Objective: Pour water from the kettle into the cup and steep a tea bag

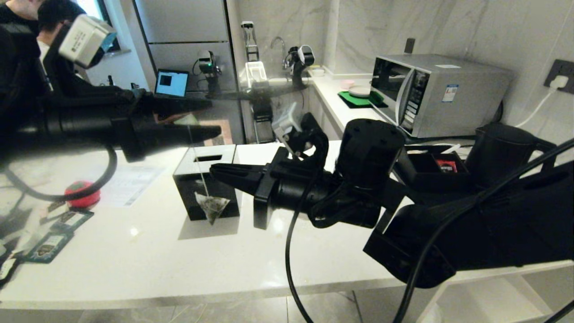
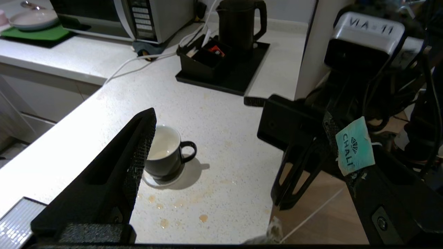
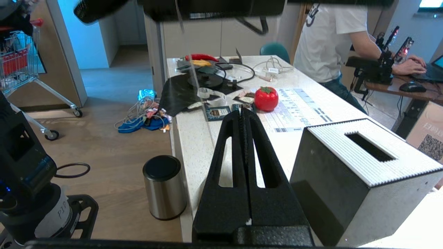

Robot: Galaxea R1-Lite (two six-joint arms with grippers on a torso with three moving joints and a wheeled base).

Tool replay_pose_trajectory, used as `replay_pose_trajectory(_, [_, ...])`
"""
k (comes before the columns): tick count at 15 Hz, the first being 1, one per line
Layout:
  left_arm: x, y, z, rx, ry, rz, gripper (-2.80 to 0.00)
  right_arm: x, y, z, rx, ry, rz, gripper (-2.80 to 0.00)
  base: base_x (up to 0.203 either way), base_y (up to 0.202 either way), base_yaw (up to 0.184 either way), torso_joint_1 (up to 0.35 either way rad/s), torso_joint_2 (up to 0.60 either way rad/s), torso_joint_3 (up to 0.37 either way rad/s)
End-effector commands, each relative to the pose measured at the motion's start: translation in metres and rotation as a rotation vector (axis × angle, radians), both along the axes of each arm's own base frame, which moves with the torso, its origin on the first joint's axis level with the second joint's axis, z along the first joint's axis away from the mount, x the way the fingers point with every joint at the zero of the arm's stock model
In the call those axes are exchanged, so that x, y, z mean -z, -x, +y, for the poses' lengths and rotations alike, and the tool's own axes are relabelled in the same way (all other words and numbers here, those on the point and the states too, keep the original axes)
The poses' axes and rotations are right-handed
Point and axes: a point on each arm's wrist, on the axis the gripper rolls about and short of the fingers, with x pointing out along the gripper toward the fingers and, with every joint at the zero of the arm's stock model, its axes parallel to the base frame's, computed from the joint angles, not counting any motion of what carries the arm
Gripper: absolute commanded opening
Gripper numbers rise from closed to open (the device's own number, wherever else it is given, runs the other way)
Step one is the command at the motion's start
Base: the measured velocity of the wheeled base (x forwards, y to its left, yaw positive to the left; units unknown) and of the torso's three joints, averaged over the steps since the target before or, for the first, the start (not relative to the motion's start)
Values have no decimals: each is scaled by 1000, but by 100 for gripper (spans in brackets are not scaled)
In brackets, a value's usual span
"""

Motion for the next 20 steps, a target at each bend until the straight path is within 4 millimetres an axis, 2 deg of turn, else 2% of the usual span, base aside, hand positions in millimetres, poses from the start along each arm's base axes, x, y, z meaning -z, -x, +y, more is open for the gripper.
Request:
replay_pose_trajectory(1, [4, 0, 0, 6, -2, 11, 0, -3, 1, 0, -3, -10, -10, -280, 0, 0, 0, 0, 0, 0])
replay_pose_trajectory(8, [10, -5, -1, 8, -7, 28, 0, -10, 2, -2, -6, -26, -9, -280, 0, 0, 0, 0, 0, 0])
replay_pose_trajectory(13, [26, -1, 1, 4, -24, 60, 0, -22, 2, -2, -9, -54, -18, -280, 0, 0, 0, 0, 0, 0])
replay_pose_trajectory(15, [26, -1, 1, 5, -24, 60, 0, -29, 1, -1, -13, -75, -16, -280, 0, 0, 0, 0, 0, 0])
replay_pose_trajectory(20, [26, -1, 1, 4, -24, 62, 0, -30, 2, -2, -15, -80, -15, -280, 0, 0, 0, 0, 0, 0])
